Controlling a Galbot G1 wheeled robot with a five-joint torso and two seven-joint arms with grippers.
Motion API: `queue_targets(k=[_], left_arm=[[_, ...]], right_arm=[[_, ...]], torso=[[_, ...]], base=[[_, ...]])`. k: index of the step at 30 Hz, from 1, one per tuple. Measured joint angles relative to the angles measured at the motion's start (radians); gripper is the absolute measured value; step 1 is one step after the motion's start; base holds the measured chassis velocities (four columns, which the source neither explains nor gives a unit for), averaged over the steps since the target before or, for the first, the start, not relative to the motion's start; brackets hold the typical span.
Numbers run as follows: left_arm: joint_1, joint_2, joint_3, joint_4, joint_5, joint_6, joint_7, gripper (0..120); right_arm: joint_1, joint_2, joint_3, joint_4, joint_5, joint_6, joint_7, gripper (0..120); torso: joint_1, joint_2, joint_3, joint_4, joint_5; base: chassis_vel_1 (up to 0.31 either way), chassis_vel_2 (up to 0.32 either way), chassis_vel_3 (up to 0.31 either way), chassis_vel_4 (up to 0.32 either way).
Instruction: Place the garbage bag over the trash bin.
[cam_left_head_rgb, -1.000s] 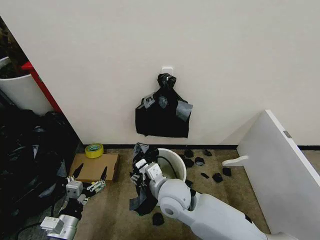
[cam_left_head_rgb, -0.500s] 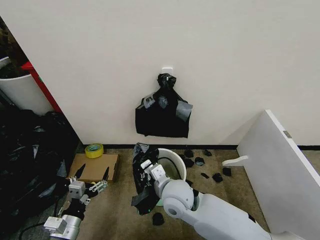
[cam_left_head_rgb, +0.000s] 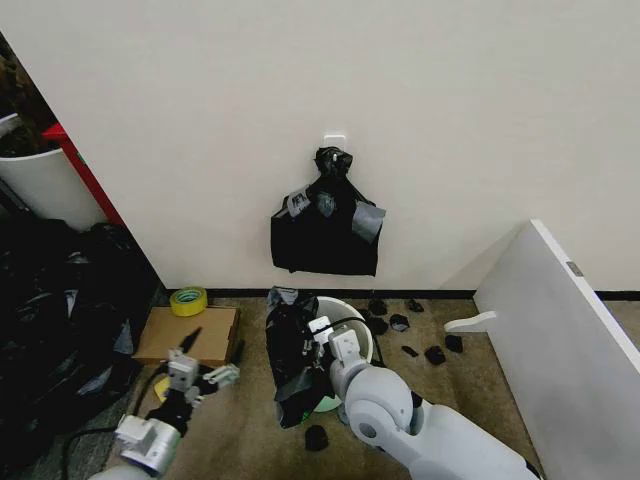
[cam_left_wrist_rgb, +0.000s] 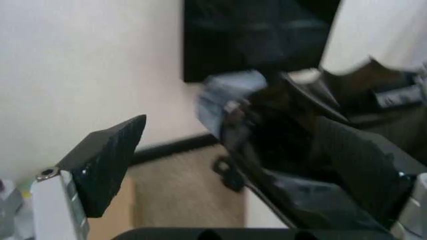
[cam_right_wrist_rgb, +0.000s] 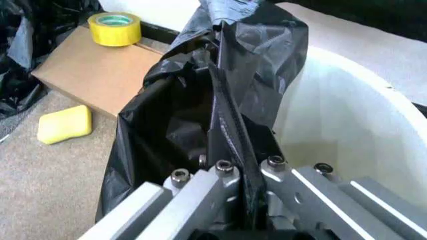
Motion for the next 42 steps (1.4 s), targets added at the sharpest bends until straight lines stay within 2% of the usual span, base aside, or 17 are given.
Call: queue_targets(k=[3,6,9,11,12,16,21,26,31,38,42], left_arm=[[-0.083,0.022,0.072,0.009,-0.034,0.080,-0.034,98],[-0.124,0.023,0.096,0.012,-0.039,0.125,-0.063,97],[-0.150,0.013,0.108,0.013,-0.048,0.171,-0.098,97],[-0.178,0.002,0.127,0.013,-0.092,0.224,-0.139,96],[-0.178,0.002,0.127,0.013,-0.092,0.224,-0.139,96],[-0.265,-0.014,0.207,0.051,-0.152,0.296,-0.194,96],[-0.350,-0.034,0.281,0.093,-0.201,0.346,-0.248,96],[-0.445,-0.064,0.352,0.121,-0.305,0.478,-0.344,96],[-0.492,-0.082,0.397,0.145,-0.324,0.545,-0.416,95],[-0.549,-0.124,0.422,0.172,-0.430,0.633,-0.516,93],[-0.563,-0.151,0.420,0.189,-0.455,0.666,-0.550,79]], right_arm=[[-0.011,0.000,0.012,0.009,-0.002,0.001,-0.007,0],[-0.015,-0.003,0.014,0.011,-0.002,0.000,-0.010,0],[-0.014,-0.005,0.011,0.012,-0.001,-0.001,-0.017,0],[-0.012,-0.005,0.006,0.010,0.001,-0.002,-0.020,0],[-0.012,-0.005,0.006,0.010,0.001,-0.002,-0.020,0],[-0.009,-0.010,0.005,0.011,0.005,-0.003,-0.024,0],[-0.011,-0.017,0.005,0.015,0.011,-0.004,-0.024,0],[-0.027,-0.021,0.010,0.015,-0.001,-0.003,-0.026,0],[-0.033,-0.021,0.014,0.023,0.000,-0.002,-0.026,0],[-0.042,-0.028,0.028,0.025,0.003,-0.002,-0.026,0],[-0.050,-0.030,0.032,0.026,0.002,-0.001,-0.027,0]], torso=[[0.000,0.000,0.000,0.0002,-0.0001],[0.000,0.000,0.000,-0.0002,-0.0003],[0.000,0.000,0.000,0.0001,0.0000],[0.000,0.000,0.000,0.0006,0.0000],[0.000,0.000,0.000,0.0006,0.0000],[0.000,0.000,0.000,0.0002,0.0000],[0.000,0.000,0.000,0.0002,-0.0001],[0.000,0.000,0.000,0.0001,0.0001],[0.000,0.000,0.000,0.0003,-0.0001],[0.000,0.000,0.000,0.0002,0.0001],[0.000,0.000,0.000,0.0001,-0.0002]], base=[[0.000,0.000,0.000,0.000],[0.000,0.000,0.000,0.000],[0.000,0.000,0.000,0.000],[0.000,0.000,0.000,0.000],[0.000,0.000,0.000,0.000],[0.000,0.000,0.000,0.000],[0.000,0.000,0.000,0.000],[0.000,0.000,0.000,0.000],[0.000,0.000,0.000,0.000],[0.000,0.000,0.000,0.000],[0.000,0.000,0.000,0.000]])
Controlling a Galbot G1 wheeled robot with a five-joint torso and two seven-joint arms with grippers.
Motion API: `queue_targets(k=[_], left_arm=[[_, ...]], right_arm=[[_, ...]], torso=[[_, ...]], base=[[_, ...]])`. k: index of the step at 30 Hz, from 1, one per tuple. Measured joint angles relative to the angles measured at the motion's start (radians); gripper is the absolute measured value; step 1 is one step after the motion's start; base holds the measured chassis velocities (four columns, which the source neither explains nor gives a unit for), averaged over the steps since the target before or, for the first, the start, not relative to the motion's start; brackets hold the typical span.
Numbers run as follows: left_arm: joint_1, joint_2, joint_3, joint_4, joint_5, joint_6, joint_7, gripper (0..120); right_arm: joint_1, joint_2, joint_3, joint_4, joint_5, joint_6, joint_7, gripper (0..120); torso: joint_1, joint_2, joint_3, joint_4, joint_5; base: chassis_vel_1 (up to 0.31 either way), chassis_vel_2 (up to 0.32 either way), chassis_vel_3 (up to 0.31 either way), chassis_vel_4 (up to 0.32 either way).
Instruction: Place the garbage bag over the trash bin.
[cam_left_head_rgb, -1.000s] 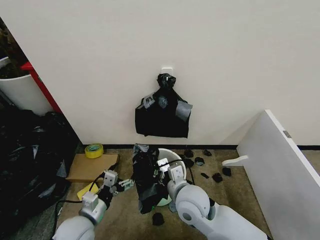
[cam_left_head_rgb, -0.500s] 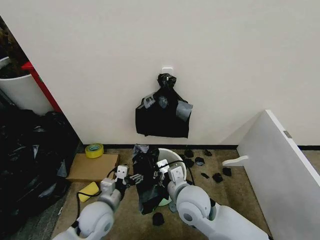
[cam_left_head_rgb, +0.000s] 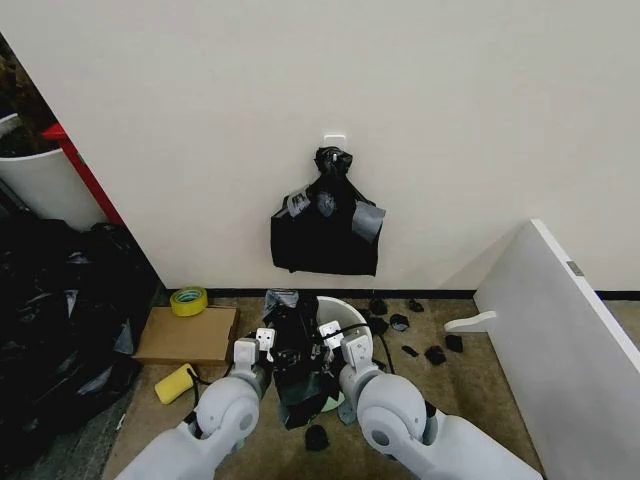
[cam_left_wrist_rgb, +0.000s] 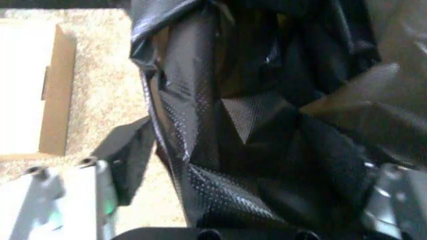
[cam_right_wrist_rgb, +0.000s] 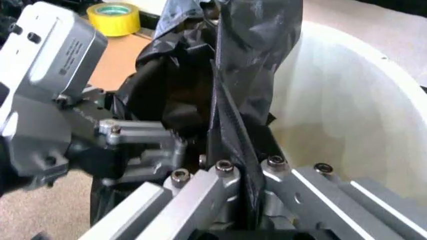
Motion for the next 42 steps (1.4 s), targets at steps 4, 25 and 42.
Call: queue_targets(k=[4,25,42], left_arm=[[-0.012,-0.014,0.000,0.015,-0.020,0.018,-0.046,64],[-0.014,-0.019,-0.028,0.025,-0.102,0.003,-0.166,3],[0.107,0.068,-0.123,-0.112,-0.038,-0.138,-0.062,1]], right_arm=[[-0.003,-0.003,0.002,0.001,0.000,0.001,-0.002,0],[-0.025,-0.013,0.024,0.005,-0.001,0.018,-0.011,0],[-0.110,-0.097,0.206,0.109,-0.005,0.080,-0.069,0]], torso=[[0.000,0.000,0.000,0.0001,0.0004],[0.000,0.000,0.000,-0.0004,-0.0003],[0.000,0.000,0.000,0.0002,0.0001]], base=[[0.000,0.000,0.000,0.000],[0.000,0.000,0.000,0.000],[0.000,0.000,0.000,0.000]])
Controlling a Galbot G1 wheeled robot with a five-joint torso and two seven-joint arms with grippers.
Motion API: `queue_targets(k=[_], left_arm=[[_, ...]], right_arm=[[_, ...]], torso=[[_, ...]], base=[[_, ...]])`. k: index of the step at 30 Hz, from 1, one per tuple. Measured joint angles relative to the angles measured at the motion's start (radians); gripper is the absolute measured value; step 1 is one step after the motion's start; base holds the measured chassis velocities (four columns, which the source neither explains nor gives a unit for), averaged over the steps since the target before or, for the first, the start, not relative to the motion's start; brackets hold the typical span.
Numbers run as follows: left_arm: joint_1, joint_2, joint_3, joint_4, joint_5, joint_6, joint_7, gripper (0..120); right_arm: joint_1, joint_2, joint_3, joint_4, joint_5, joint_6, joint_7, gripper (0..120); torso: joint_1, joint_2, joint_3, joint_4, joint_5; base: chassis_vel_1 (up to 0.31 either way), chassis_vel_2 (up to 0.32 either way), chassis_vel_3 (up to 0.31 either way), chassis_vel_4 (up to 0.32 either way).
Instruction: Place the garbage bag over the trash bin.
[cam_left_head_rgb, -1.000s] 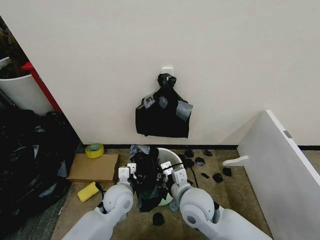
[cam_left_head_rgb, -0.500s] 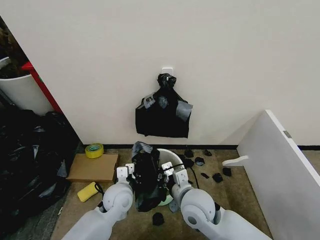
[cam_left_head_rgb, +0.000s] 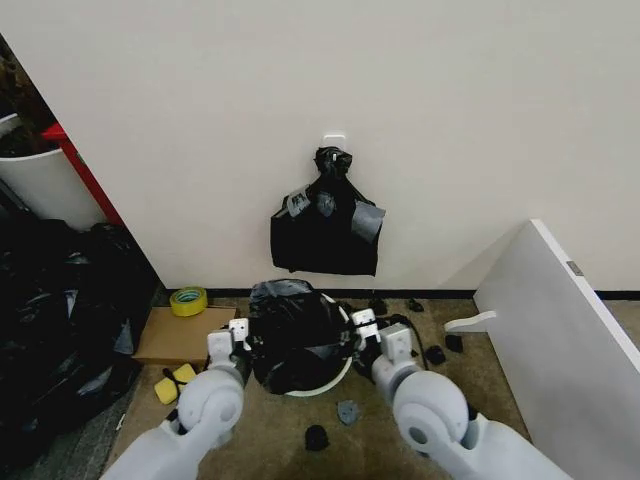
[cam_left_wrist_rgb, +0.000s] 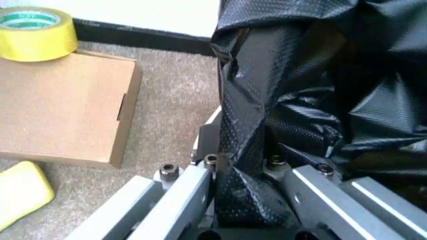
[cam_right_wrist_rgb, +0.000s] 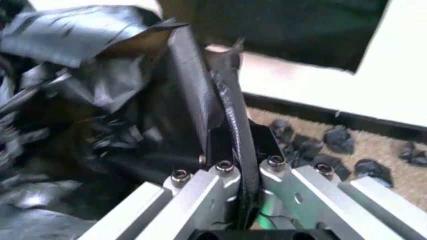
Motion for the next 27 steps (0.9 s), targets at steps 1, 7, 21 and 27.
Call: queue_targets(k=[1,7,21,27], left_arm=[[0.016,0.003,-0.012,-0.008,0.004,-0.011,0.013,1],[0.117,0.016,-0.116,-0.075,0.041,-0.046,0.099,1],[0.254,0.062,-0.167,-0.205,0.159,-0.081,0.261,1],[0.252,0.048,-0.168,-0.210,0.110,-0.093,0.255,1]], right_arm=[[-0.004,-0.005,0.012,0.001,0.002,0.009,-0.008,0],[0.001,-0.030,0.045,-0.026,0.020,0.068,-0.071,0],[-0.048,-0.114,0.161,-0.045,0.132,0.090,-0.122,0],[-0.145,-0.155,0.225,-0.044,0.126,0.070,-0.208,0]], torso=[[0.000,0.000,0.000,-0.0002,-0.0003],[0.000,0.000,0.000,0.0003,0.0006],[0.000,0.000,0.000,-0.0002,-0.0001],[0.000,0.000,0.000,-0.0003,0.0000]], base=[[0.000,0.000,0.000,0.000],[0.000,0.000,0.000,0.000],[0.000,0.000,0.000,0.000],[0.000,0.000,0.000,0.000]])
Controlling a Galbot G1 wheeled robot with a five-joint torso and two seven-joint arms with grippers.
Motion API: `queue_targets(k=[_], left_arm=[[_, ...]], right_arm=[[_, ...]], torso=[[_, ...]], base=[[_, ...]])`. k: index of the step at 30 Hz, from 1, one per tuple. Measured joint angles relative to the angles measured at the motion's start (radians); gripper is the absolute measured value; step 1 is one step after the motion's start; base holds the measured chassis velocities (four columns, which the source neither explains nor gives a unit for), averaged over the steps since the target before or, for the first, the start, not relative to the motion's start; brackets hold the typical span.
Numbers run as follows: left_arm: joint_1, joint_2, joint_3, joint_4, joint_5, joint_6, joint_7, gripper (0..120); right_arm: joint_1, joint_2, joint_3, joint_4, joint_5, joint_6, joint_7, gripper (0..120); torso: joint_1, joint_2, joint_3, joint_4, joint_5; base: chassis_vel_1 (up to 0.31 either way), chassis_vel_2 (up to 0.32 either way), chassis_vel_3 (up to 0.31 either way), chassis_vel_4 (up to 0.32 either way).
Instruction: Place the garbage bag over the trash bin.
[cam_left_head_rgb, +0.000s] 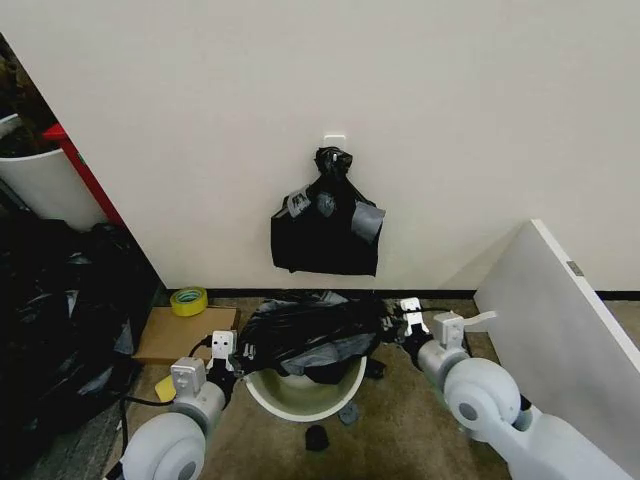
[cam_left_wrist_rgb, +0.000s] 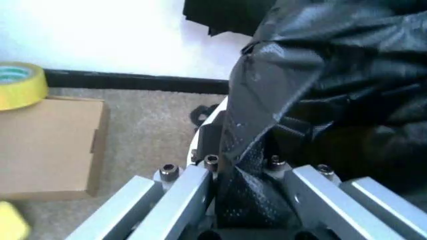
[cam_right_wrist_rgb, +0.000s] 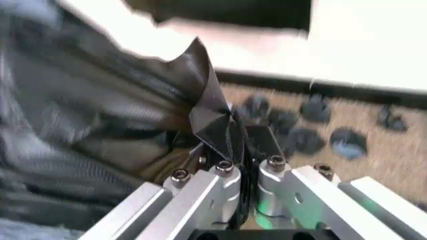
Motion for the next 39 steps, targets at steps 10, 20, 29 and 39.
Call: queue_targets(k=[10,20,29,39], left_arm=[[-0.012,-0.008,0.000,-0.004,-0.036,0.009,-0.017,1],[-0.015,-0.012,-0.007,-0.001,-0.053,0.033,-0.041,1],[-0.042,-0.011,-0.010,0.015,-0.095,0.055,-0.061,1],[-0.078,0.006,0.010,0.003,-0.116,0.109,-0.064,1]], right_arm=[[-0.115,0.024,0.071,0.043,-0.028,0.063,-0.094,15],[-0.227,0.035,0.247,0.129,0.063,0.146,-0.165,48],[-0.398,0.004,0.416,0.217,0.061,0.208,-0.337,81],[-0.536,-0.082,0.271,0.272,-0.503,0.383,-0.577,100]], torso=[[0.000,0.000,0.000,0.0004,-0.0001],[0.000,0.000,0.000,0.0001,-0.0003],[0.000,0.000,0.000,0.0002,-0.0002],[0.000,0.000,0.000,0.0003,-0.0002]], base=[[0.000,0.000,0.000,0.000],[0.000,0.000,0.000,0.000],[0.000,0.000,0.000,0.000],[0.000,0.000,0.000,0.000]])
